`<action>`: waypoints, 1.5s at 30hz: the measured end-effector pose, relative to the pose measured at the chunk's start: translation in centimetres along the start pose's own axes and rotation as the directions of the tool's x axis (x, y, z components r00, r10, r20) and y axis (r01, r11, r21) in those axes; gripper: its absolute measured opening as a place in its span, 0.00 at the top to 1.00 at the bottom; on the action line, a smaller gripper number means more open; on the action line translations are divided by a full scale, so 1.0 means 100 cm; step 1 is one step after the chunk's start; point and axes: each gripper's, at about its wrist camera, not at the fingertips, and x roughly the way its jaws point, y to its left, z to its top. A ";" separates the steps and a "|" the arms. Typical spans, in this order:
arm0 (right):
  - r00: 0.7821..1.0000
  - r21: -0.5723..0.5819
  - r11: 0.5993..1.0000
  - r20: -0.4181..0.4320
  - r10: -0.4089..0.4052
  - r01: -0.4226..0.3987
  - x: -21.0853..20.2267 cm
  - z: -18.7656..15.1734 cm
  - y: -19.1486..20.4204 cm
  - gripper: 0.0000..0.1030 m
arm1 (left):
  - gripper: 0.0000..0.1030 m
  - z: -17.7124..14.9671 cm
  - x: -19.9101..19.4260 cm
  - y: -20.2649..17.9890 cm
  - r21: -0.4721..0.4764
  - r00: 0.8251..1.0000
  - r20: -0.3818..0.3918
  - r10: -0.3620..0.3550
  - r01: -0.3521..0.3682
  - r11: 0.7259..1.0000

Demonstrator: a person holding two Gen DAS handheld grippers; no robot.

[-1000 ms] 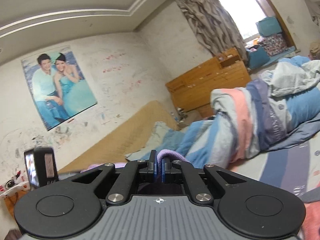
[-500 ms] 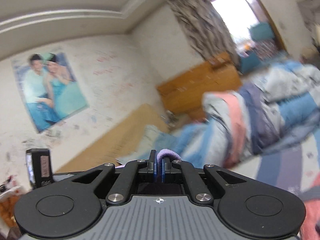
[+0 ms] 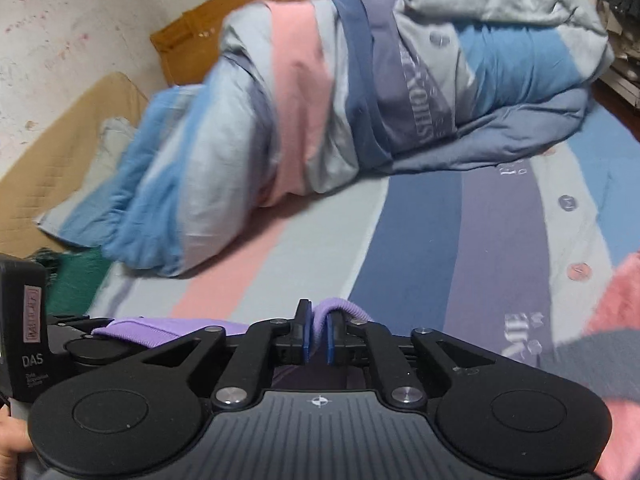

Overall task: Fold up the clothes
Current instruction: 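Lift the sweatshirt up with both grippers and shake it out, then lay the sweatshirt flat on the bed and open both grippers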

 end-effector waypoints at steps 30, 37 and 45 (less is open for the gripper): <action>0.939 -0.090 0.991 -0.323 -0.118 0.094 0.015 -0.169 -0.041 1.00 | 0.00 -0.052 0.017 0.056 0.063 0.992 -0.030 0.124 -0.122 0.991; 0.941 -0.109 0.989 -0.312 -0.128 0.098 -0.002 -0.142 -0.056 0.95 | 0.00 -0.015 0.022 0.060 -0.057 0.997 -0.067 0.036 -0.040 0.998; 0.903 -0.048 0.991 -0.408 -0.136 0.127 0.002 -0.177 -0.076 0.69 | 0.00 0.031 -0.012 0.068 -0.100 0.959 0.074 0.273 -0.266 0.959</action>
